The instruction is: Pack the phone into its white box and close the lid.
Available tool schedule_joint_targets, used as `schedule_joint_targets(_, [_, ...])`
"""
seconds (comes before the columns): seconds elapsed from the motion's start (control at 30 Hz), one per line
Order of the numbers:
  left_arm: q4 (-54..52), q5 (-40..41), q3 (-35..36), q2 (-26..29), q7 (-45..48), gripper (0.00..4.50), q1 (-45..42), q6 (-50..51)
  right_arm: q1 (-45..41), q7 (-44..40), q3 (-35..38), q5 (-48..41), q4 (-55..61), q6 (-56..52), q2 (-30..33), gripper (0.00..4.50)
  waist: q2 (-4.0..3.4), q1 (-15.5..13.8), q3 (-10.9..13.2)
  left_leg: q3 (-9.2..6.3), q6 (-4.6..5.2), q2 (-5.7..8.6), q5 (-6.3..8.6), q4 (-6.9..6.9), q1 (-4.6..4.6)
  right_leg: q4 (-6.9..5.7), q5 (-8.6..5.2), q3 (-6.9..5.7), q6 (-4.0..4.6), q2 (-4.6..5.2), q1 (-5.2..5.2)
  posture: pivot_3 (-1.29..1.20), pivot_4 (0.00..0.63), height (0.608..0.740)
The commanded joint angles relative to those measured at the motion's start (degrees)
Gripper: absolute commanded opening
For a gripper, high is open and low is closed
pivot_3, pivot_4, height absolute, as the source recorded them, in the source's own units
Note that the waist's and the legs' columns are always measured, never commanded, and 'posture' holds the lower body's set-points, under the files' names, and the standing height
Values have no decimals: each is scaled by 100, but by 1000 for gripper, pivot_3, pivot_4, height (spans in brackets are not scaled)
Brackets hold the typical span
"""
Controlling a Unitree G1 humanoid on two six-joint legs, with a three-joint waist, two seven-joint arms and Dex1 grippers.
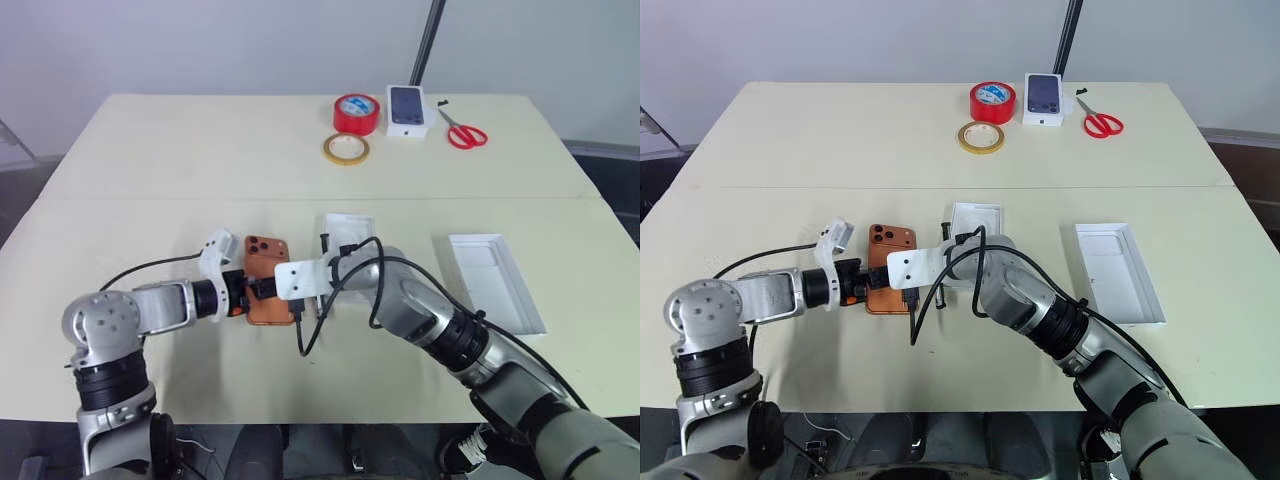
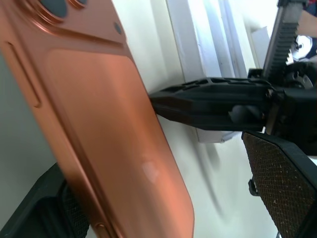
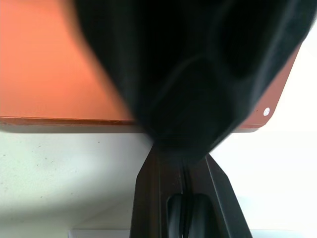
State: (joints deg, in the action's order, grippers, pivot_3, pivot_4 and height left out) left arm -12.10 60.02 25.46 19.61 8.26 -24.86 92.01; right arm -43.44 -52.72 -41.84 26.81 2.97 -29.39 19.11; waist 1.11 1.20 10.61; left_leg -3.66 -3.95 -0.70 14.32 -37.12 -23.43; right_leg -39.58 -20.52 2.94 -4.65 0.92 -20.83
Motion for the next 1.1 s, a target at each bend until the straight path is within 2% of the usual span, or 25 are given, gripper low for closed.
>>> schedule_joint_targets(0.03, [109,174,440,42,-218,4448,-90,49,48,-31,77,44,210,23,-15,0,0,0,0,0,0,0,0,0,0,0,0,0,0,0,-1,0,150,740])
schedule_joint_targets(0.13, [148,269,529,32,-349,3661,-68,49,40,-16,150,43,248,-2,1,0,0,-4,0,1,-3,0,-2,0,0,0,0,0,0,1,-1,0,150,740])
schedule_joint_targets(0.23, [171,449,579,4,-482,2285,16,49,17,-43,317,-19,399,-110,29,0,1,-14,1,1,-6,0,-3,0,-2,0,0,0,0,2,-2,0,150,740])
schedule_joint_targets(0.37, [277,683,744,-102,-702,2285,87,49,45,-151,552,-147,702,-338,59,0,1,-22,1,1,-6,2,-3,-1,-3,0,0,0,0,4,-3,0,150,740])
schedule_joint_targets(0.43, [328,788,823,-160,-825,1842,102,49,68,-219,673,-224,904,-467,96,0,1,-18,1,1,-6,2,-3,0,-4,0,0,0,0,4,-4,0,150,740])
schedule_joint_targets(0.57, [529,1162,1194,-330,-1136,97,-25,49,166,-450,1255,-621,1611,-948,264,0,3,-50,0,1,-5,2,-2,-1,-5,1,0,0,0,5,-3,0,150,740])
schedule_joint_targets(0.67, [747,1551,1393,-433,-1483,40,-170,-18,302,-497,1655,-905,1957,-1099,471,0,3,-31,0,-3,-1,3,0,-1,-4,4,0,-1,0,7,3,0,150,740])
schedule_joint_targets(0.83, [989,2409,1233,-587,-2276,40,-540,-524,791,-310,2943,-1553,2214,-1423,844,0,8,-56,3,-5,5,3,3,-2,-8,5,0,-1,0,6,1,0,150,740])
schedule_joint_targets(1.0, [1289,3479,662,-671,-3127,40,-944,-1302,1568,-392,4050,-2278,2316,-1620,1417,0,12,-75,5,-6,6,9,4,-4,-13,15,0,-4,-1,13,8,0,150,740])
schedule_joint_targets(1.1, [1517,3613,119,-819,-3288,40,-1192,-1567,2101,-414,4509,-2631,2458,-1592,1729,0,12,-85,6,-6,6,10,4,-2,-13,20,0,-4,-1,12,10,0,150,740])
